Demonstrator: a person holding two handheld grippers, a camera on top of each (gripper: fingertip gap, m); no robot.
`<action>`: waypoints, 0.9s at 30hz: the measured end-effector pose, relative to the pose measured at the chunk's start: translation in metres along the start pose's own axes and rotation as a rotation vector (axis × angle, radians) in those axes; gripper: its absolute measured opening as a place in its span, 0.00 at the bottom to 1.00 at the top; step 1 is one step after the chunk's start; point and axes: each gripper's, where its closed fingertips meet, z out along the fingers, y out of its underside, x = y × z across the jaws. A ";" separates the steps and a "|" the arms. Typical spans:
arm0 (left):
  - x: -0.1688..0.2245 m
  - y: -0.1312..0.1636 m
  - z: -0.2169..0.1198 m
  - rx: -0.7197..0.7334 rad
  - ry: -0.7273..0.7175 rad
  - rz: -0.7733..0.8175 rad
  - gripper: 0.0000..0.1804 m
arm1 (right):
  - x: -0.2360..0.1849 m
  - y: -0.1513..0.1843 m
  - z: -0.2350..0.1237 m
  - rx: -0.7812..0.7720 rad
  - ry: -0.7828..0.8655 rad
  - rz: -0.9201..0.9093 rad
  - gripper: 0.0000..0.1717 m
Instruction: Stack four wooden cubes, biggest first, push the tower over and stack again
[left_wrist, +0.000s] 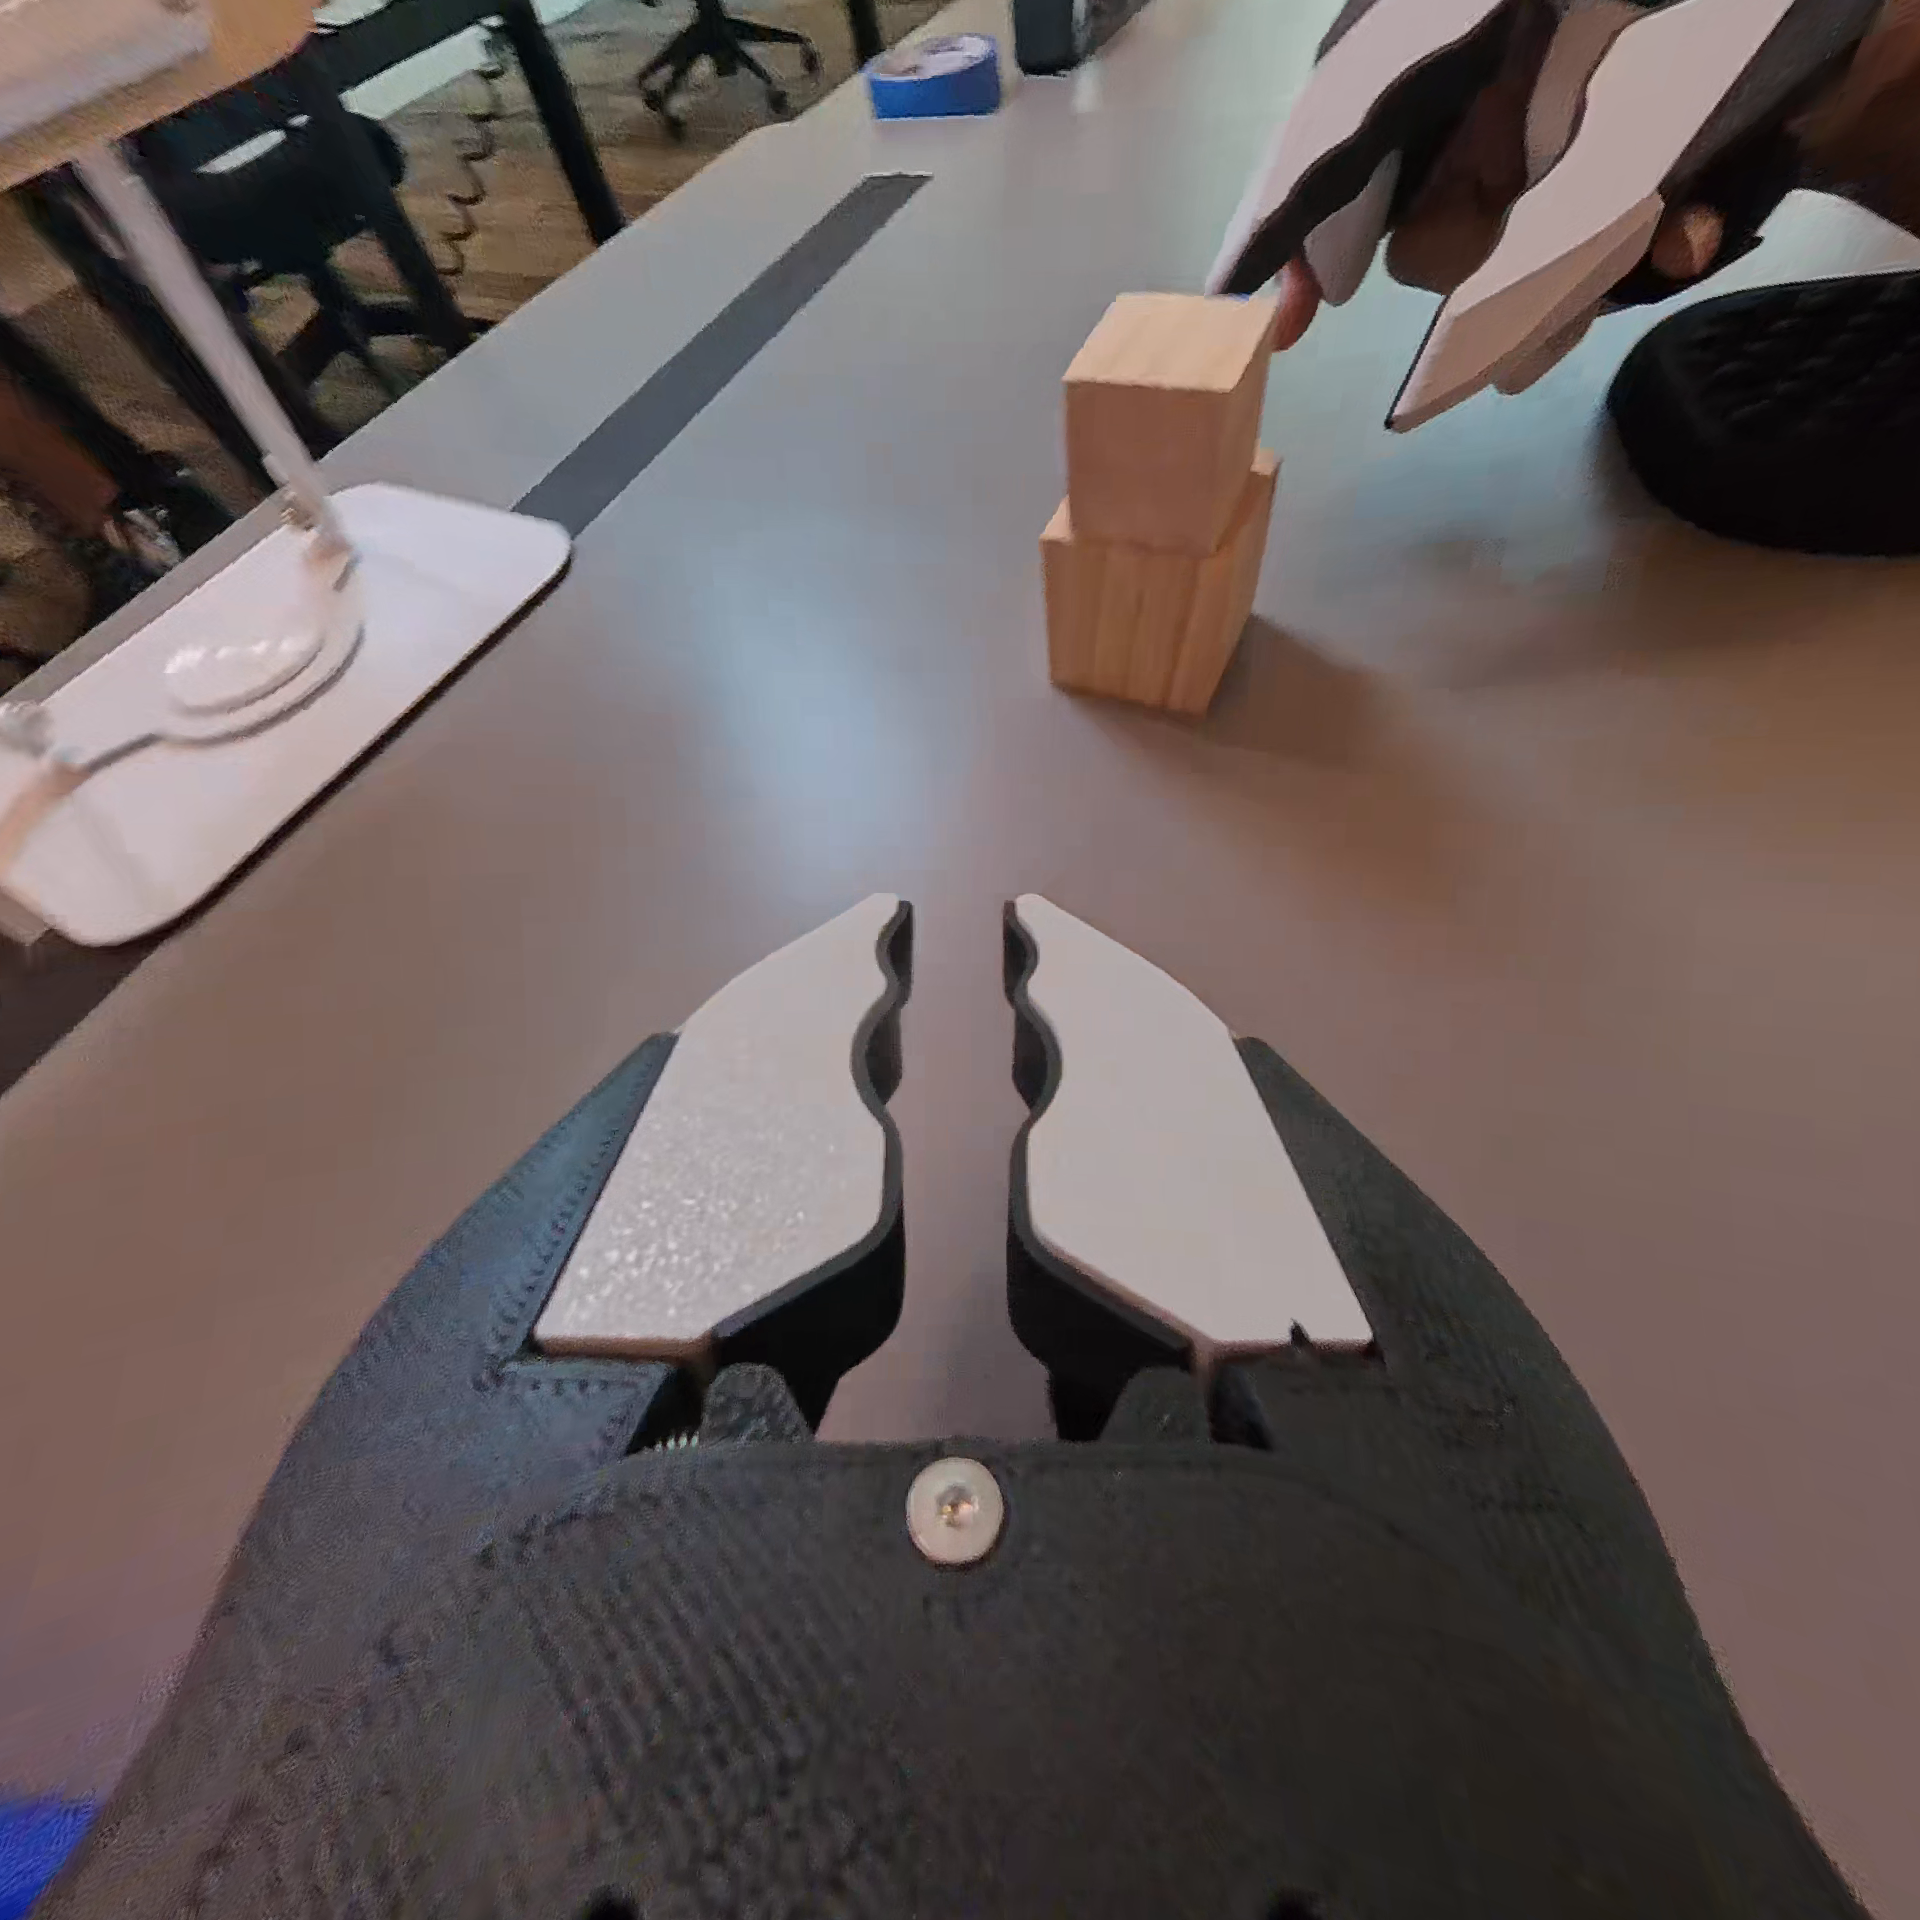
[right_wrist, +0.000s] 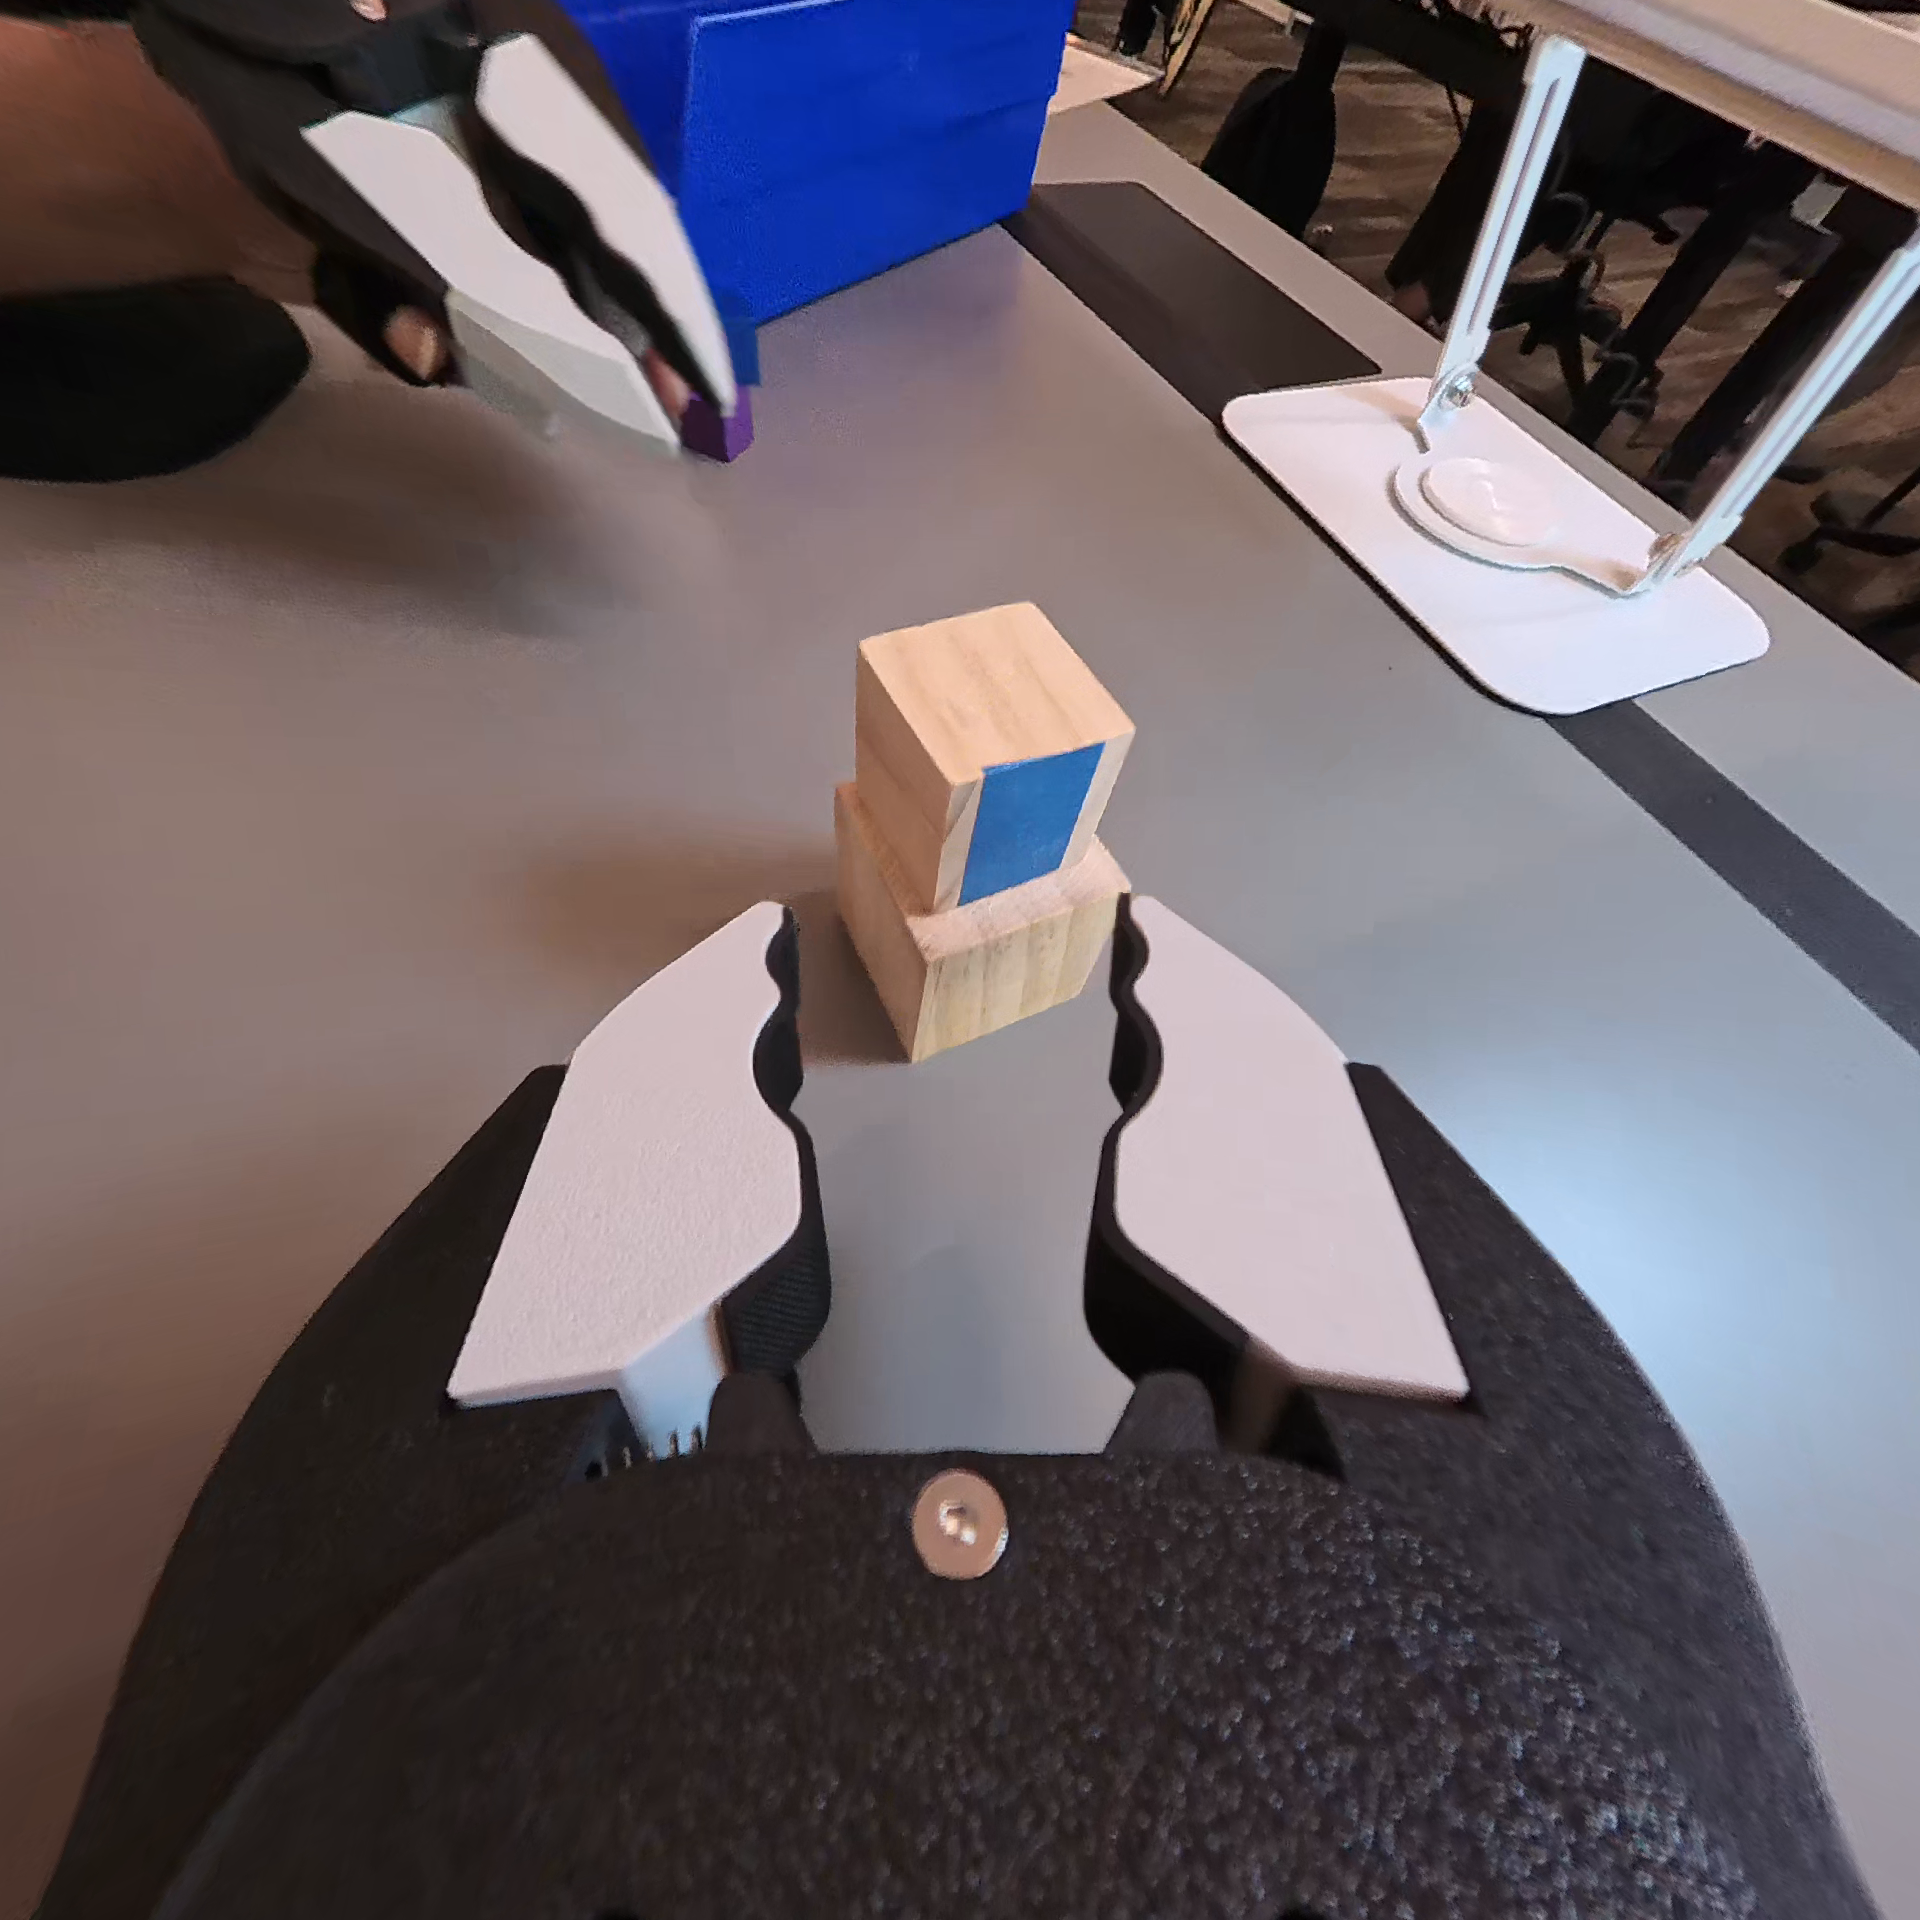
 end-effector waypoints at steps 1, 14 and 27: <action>-0.004 0.006 -0.010 0.014 -0.028 -0.021 0.06 | 0.002 -0.002 0.004 -0.002 0.008 -0.004 0.35; -0.019 0.010 -0.044 0.104 -0.150 -0.078 0.00 | 0.005 -0.021 0.037 -0.094 -0.157 -0.105 0.28; -0.018 -0.005 -0.049 0.174 -0.211 -0.129 0.03 | 0.006 -0.019 0.032 -0.074 -0.208 -0.133 0.27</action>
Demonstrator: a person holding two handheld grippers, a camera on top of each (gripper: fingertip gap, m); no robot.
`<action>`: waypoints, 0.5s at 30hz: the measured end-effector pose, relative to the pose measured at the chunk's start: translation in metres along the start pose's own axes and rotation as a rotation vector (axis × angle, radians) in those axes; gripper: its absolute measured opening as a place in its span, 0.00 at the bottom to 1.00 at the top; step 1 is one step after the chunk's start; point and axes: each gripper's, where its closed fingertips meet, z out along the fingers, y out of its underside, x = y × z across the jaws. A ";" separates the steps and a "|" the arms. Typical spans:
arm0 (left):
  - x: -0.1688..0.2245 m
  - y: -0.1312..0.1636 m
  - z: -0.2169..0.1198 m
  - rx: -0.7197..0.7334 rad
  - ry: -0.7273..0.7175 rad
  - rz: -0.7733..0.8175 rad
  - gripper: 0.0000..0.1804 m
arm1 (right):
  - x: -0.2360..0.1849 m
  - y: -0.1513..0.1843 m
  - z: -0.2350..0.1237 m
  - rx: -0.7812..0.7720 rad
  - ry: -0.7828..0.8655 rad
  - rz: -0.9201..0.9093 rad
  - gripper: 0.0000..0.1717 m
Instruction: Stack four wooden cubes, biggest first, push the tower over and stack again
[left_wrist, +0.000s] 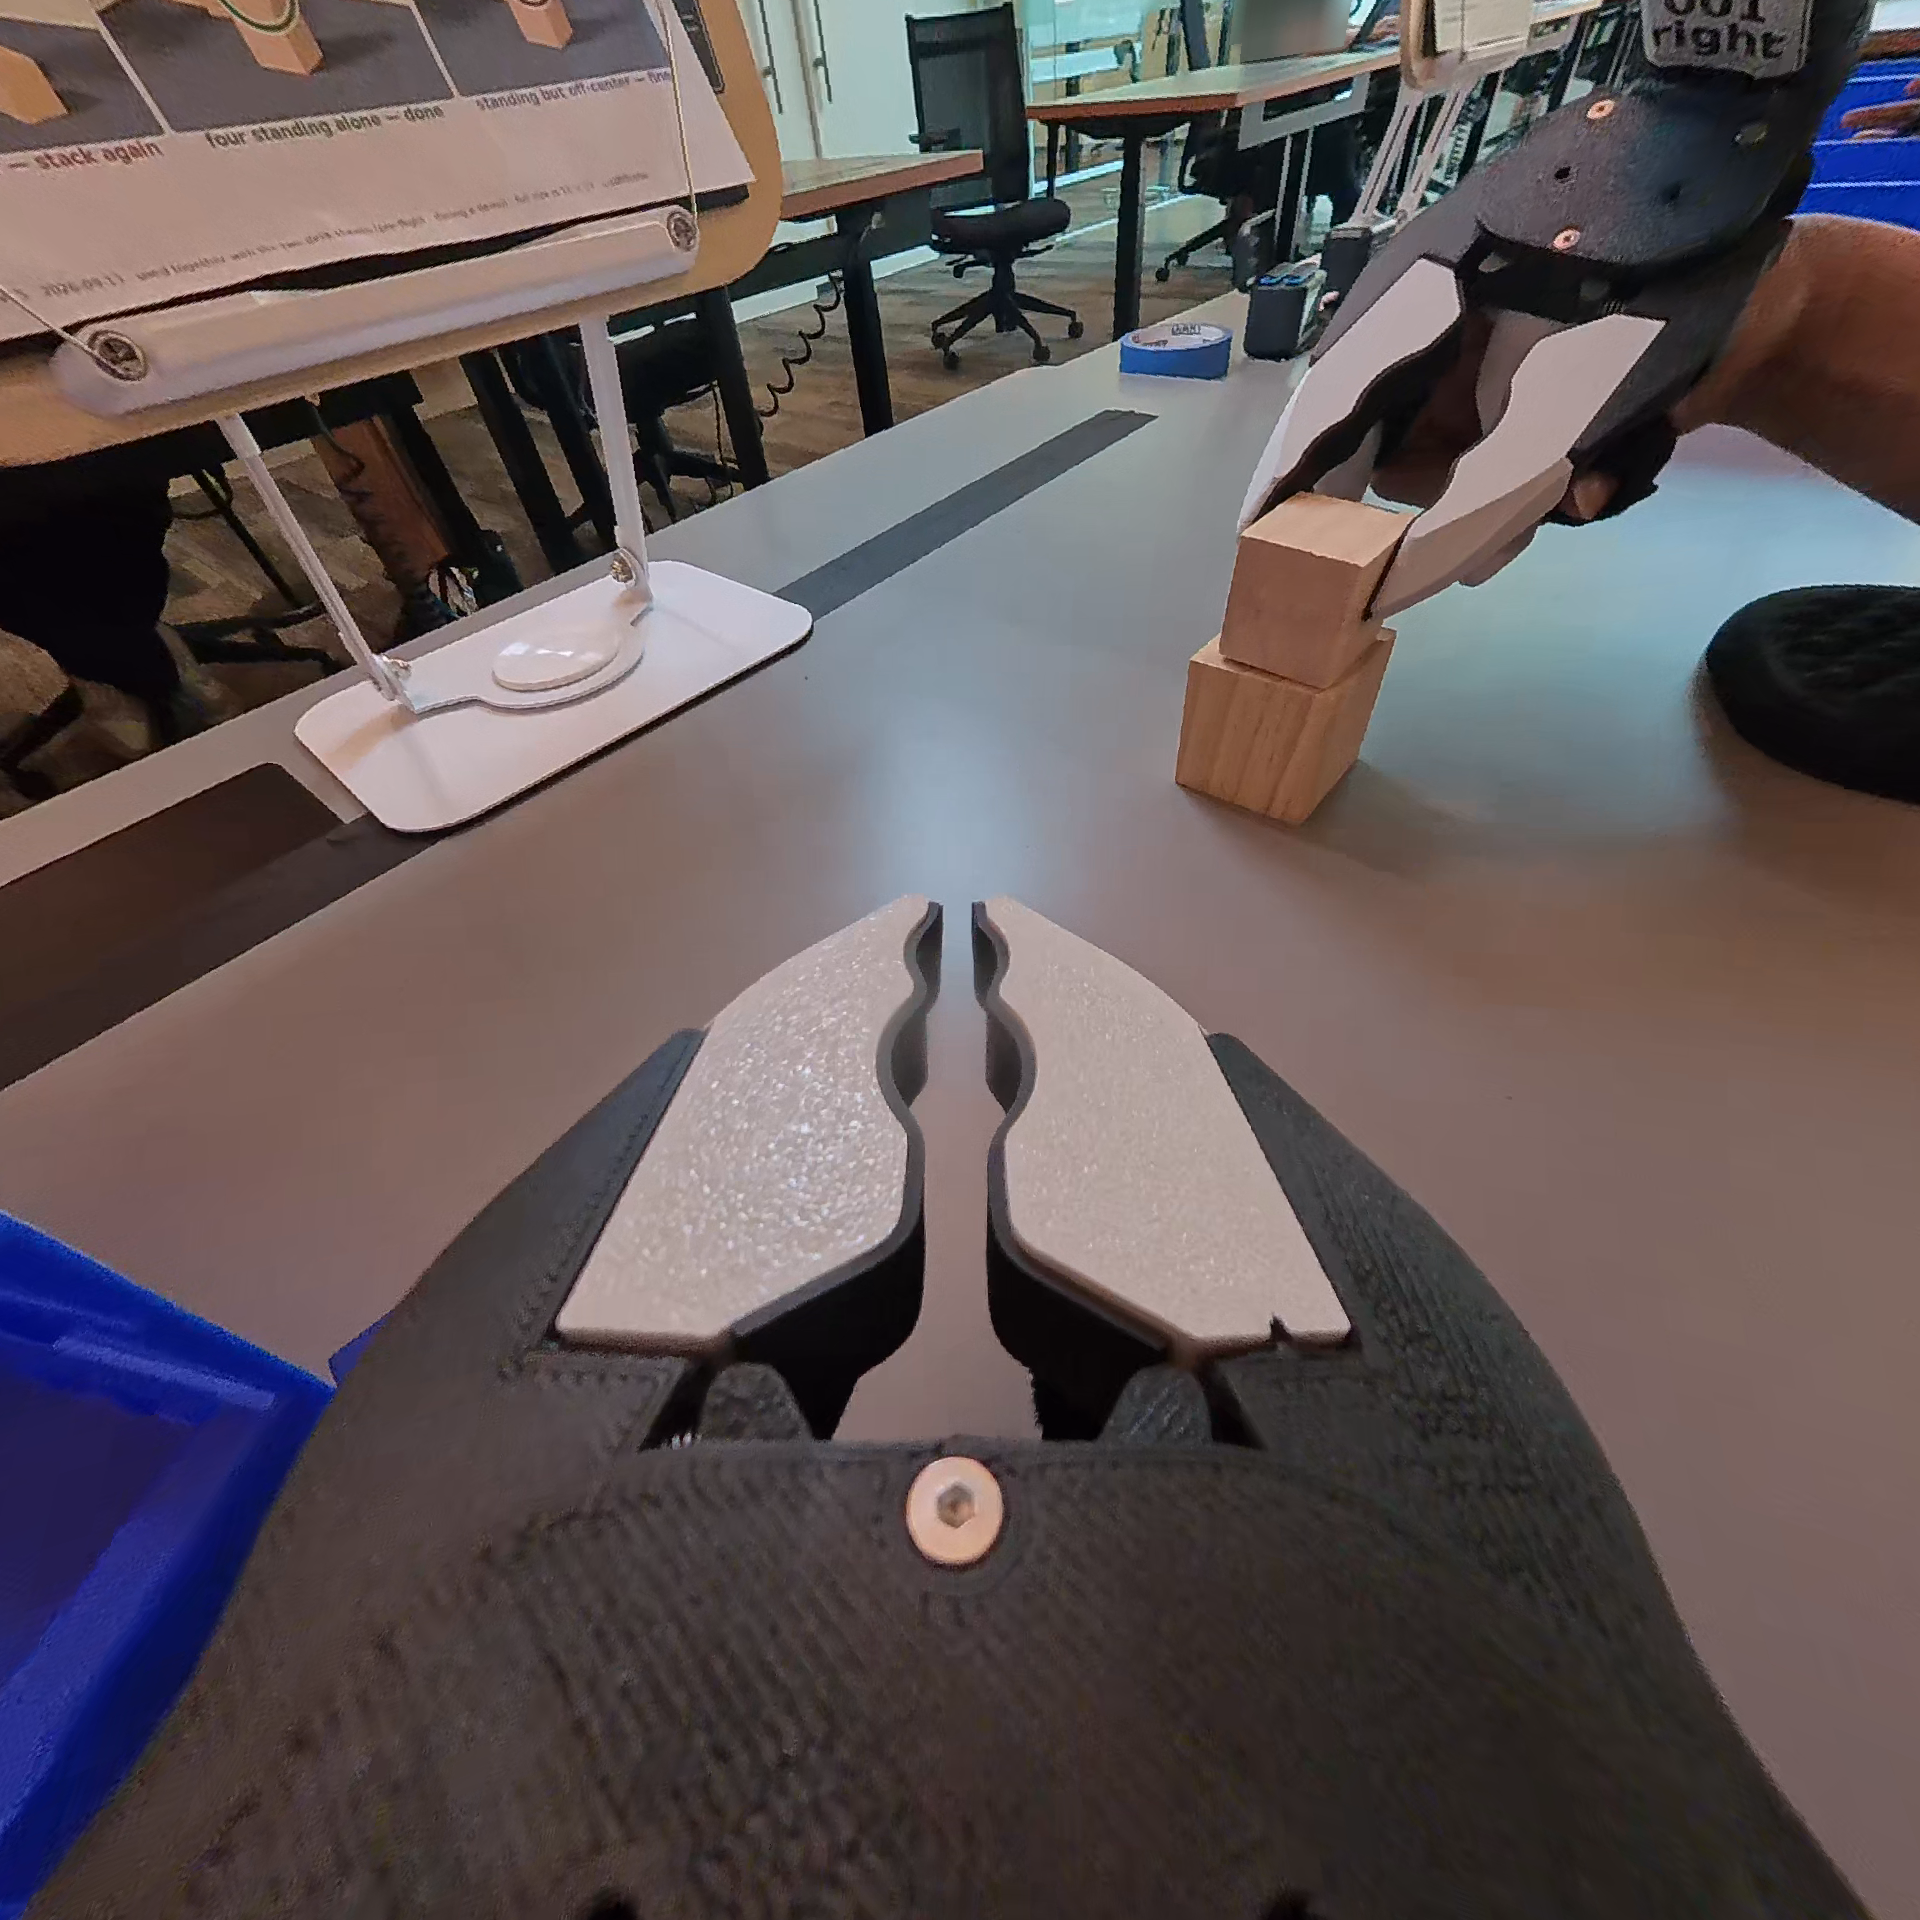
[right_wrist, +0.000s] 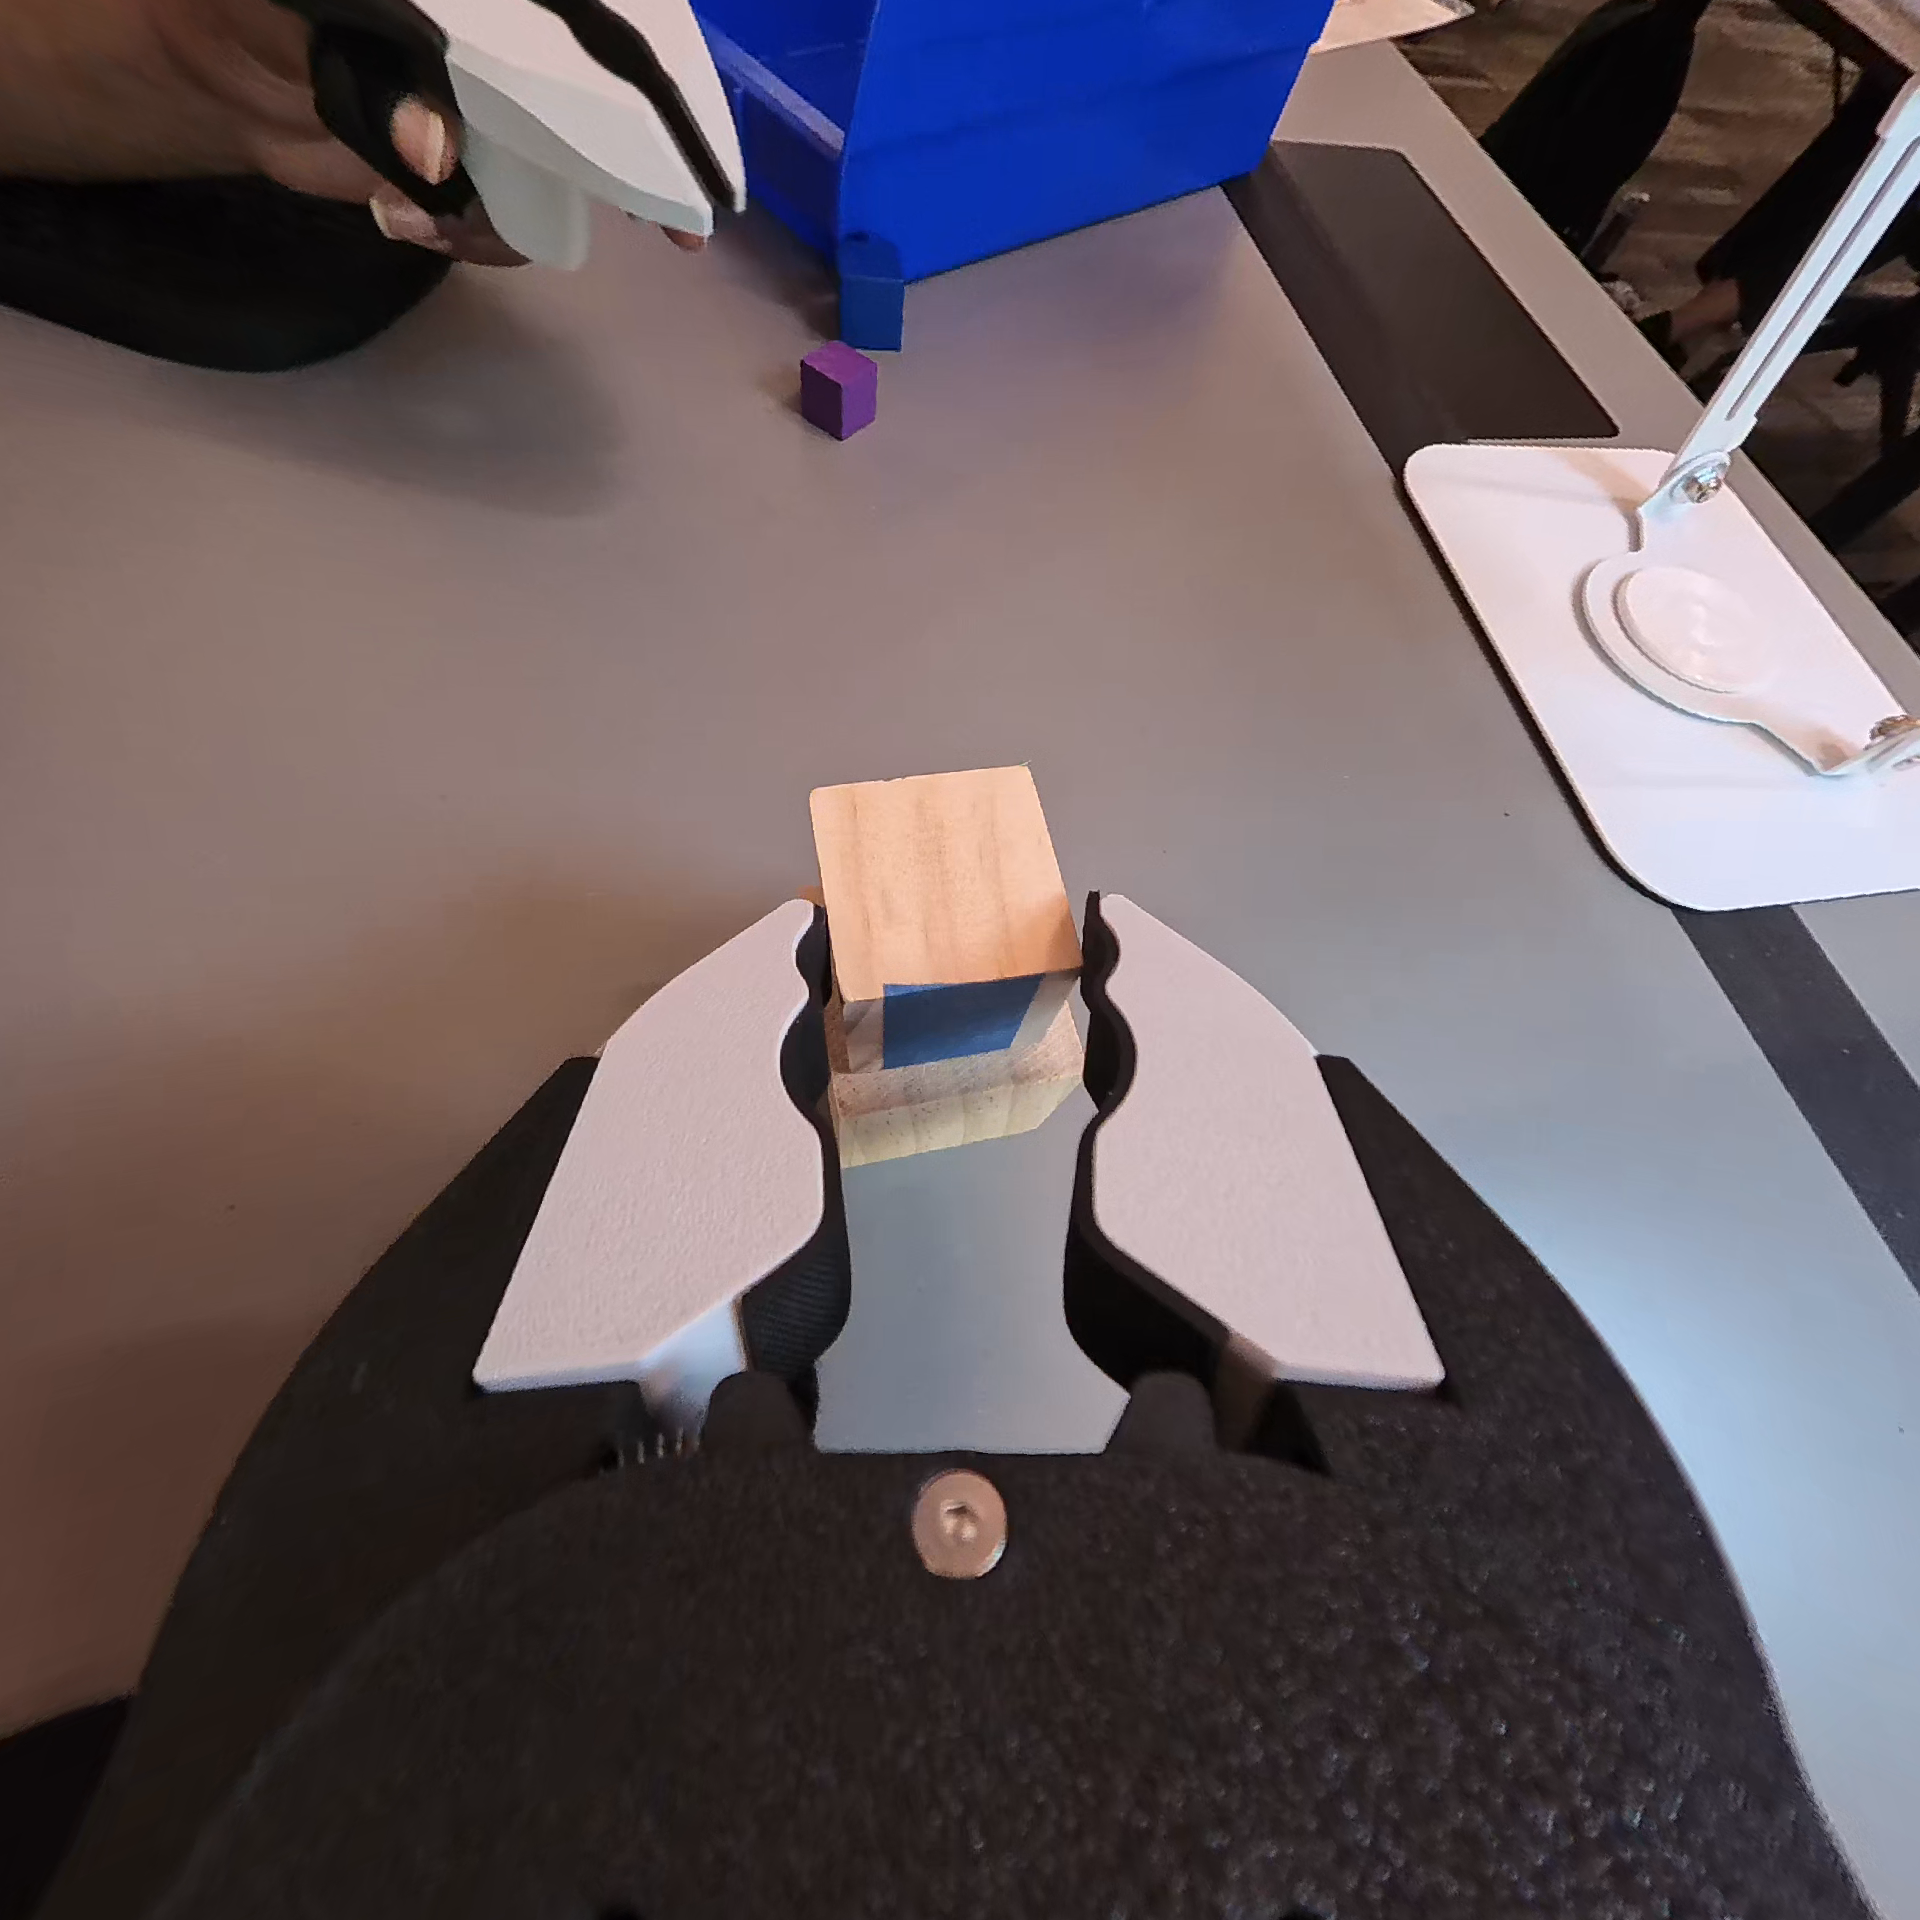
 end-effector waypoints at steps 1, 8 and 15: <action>0.000 0.001 0.000 -0.003 0.002 -0.003 0.03 | 0.000 0.000 0.000 -0.003 -0.007 -0.006 0.27; -0.006 0.007 0.000 -0.022 -0.009 -0.002 0.06 | 0.001 0.002 -0.001 0.002 -0.049 -0.002 0.27; -0.009 0.010 0.001 -0.028 -0.015 -0.007 0.07 | 0.001 0.002 0.000 -0.015 -0.090 -0.021 0.27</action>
